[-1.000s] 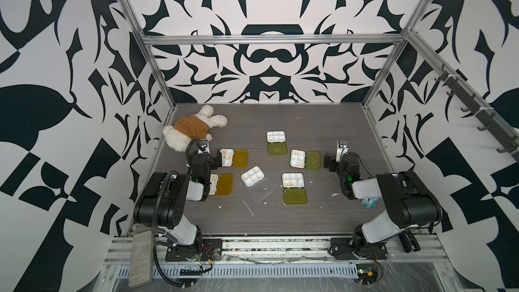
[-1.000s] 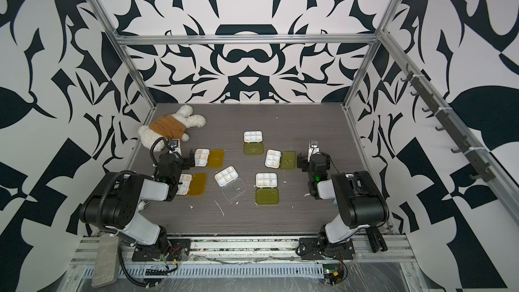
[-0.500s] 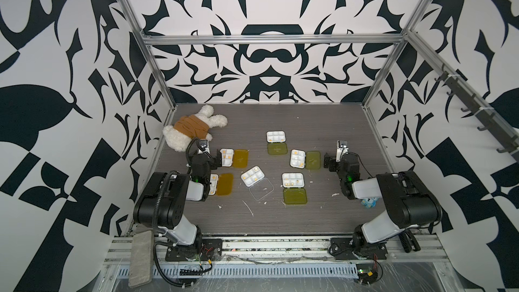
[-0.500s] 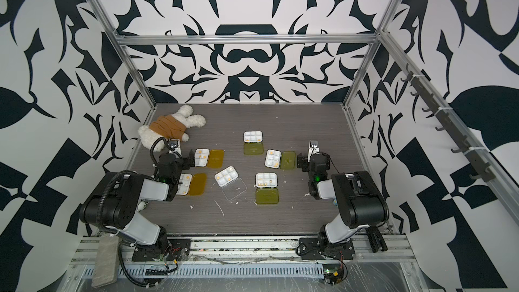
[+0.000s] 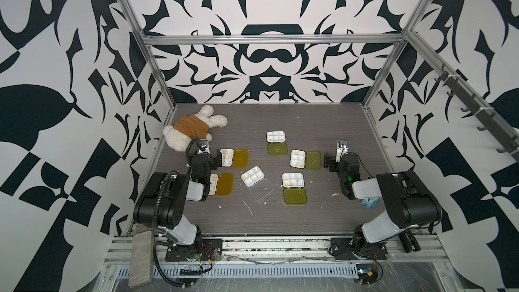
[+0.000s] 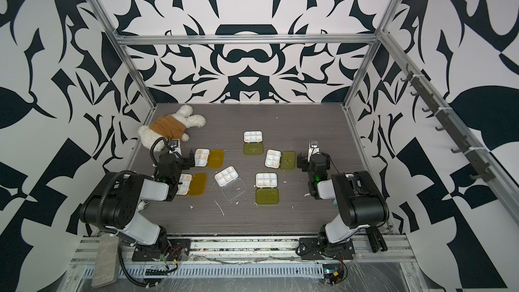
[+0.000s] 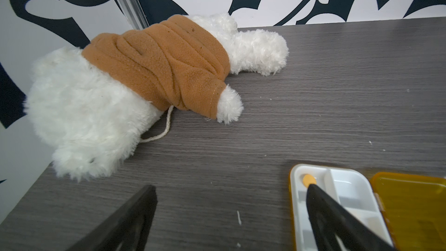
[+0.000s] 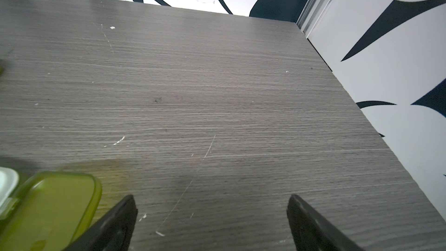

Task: Close pillboxes
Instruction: Close the lid on the pillbox.

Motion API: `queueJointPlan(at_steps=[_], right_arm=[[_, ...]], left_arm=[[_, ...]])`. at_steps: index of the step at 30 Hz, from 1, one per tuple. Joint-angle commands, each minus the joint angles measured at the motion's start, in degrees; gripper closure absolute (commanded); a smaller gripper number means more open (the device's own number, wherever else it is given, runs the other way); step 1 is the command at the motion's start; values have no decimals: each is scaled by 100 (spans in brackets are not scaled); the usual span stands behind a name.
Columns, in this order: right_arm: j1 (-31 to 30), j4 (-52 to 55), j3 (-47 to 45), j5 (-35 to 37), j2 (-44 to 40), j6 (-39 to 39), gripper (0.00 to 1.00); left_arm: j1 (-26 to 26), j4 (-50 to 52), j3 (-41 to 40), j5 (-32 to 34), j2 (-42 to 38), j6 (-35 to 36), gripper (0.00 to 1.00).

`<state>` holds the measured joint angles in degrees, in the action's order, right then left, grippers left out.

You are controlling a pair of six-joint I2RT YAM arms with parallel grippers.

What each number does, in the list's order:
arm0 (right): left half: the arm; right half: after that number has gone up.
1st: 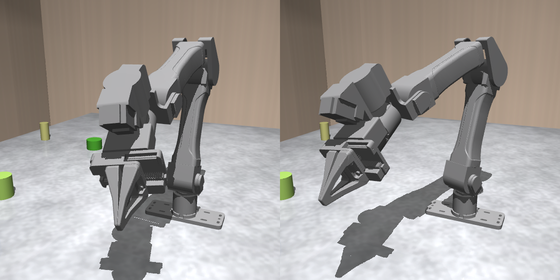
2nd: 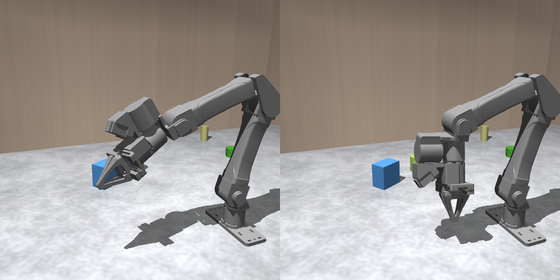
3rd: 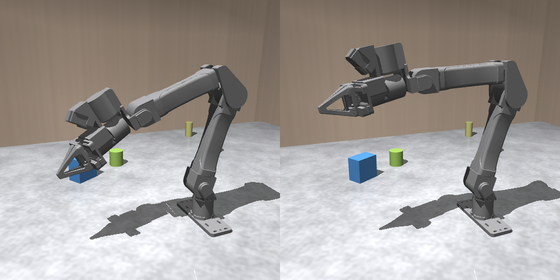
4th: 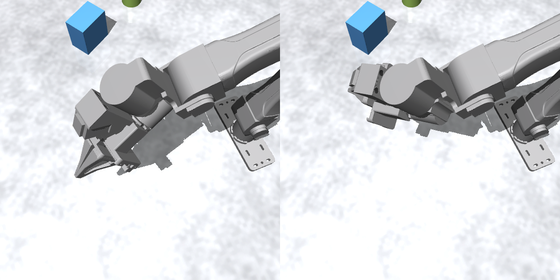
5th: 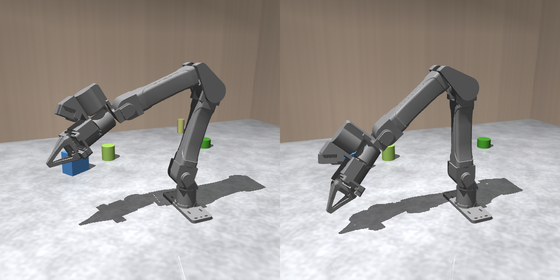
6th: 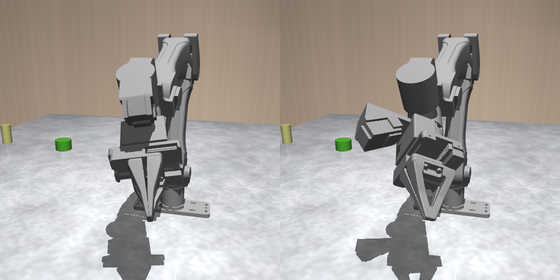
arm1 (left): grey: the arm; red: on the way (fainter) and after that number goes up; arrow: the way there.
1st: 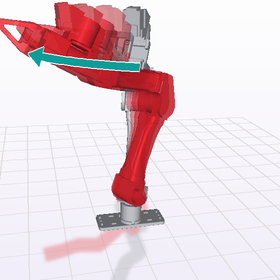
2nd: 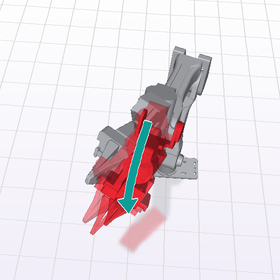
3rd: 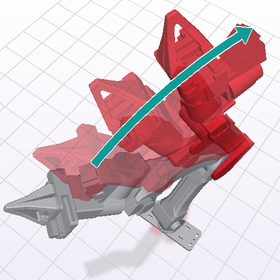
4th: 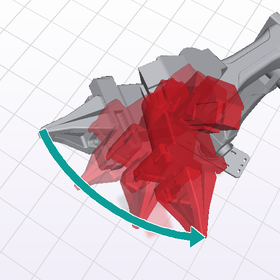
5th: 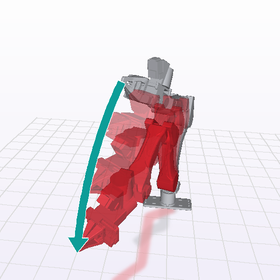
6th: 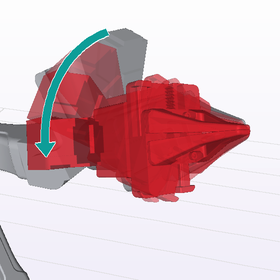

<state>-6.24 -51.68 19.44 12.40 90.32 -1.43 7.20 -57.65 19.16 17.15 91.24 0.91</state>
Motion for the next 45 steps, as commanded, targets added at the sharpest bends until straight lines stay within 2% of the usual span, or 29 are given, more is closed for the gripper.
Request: queueJointPlan(at_steps=[1, 11, 18, 21, 27, 29, 30, 34, 35, 36, 37, 38, 39, 41, 44, 45], right_arm=[[0, -132, 86, 25, -103, 60, 0], [1, -118, 94, -6, -102, 82, 0], [-5, -74, 77, 254, -232, 178, 0], [-8, 445, 209, 241, -588, 174, 0], [-144, 1495, 544, 533, -1302, 140, 0], [-287, 1826, 707, 931, -1660, 277, 0], [-333, 2338, 927, 1166, -1915, 509, 0], [-332, 5202, 2333, 1414, -2520, 2421, 0], [-327, 5712, 2532, 1602, -2617, 3018, 0], [-295, 5991, 2578, 1589, -2735, 3450, 0], [-194, 5843, 2439, 1026, -2897, 3468, 4], [-153, 5639, 2284, 581, -3033, 3396, 15], [-154, 5695, 2259, 393, -3085, 3286, 23], [-158, 6200, 2474, -29, -3013, 3309, 28], [-156, 6867, 2790, -582, -2746, 3205, 38], [-175, 7064, 2865, -599, -2672, 3183, 39]], left_arm=[[17, -44, 40, 50, -64, -9, 1], [12, 4, 64, 19, -63, 2, 1], [14, -62, -15, -147, -174, 90, 1], [18, 221, -43, -117, -617, 85, 1], [58, 1944, 356, -341, -2274, -13, 1], [62, 2398, 558, -382, -2691, -348, 1], [62, 2748, 722, -389, -2869, -681, 1], [59, 4578, 1672, -638, -3139, -2249, 1], [53, 4970, 1899, -876, -3130, -2725, 1], [49, 5179, 2039, -1297, -3100, -2890, 1], [44, 5157, 2075, -1871, -3065, -2955, 1], [44, 4835, 1970, -2437, -3010, -3139, 1], [44, 4519, 1838, -2802, -2953, -3370, 1], [38, 4014, 1585, -3049, -2807, -4082, 1], [9, 3146, 1364, -3698, -2520, -4248, 1], [9, 3088, 1367, -3723, -2435, -4312, 1]])
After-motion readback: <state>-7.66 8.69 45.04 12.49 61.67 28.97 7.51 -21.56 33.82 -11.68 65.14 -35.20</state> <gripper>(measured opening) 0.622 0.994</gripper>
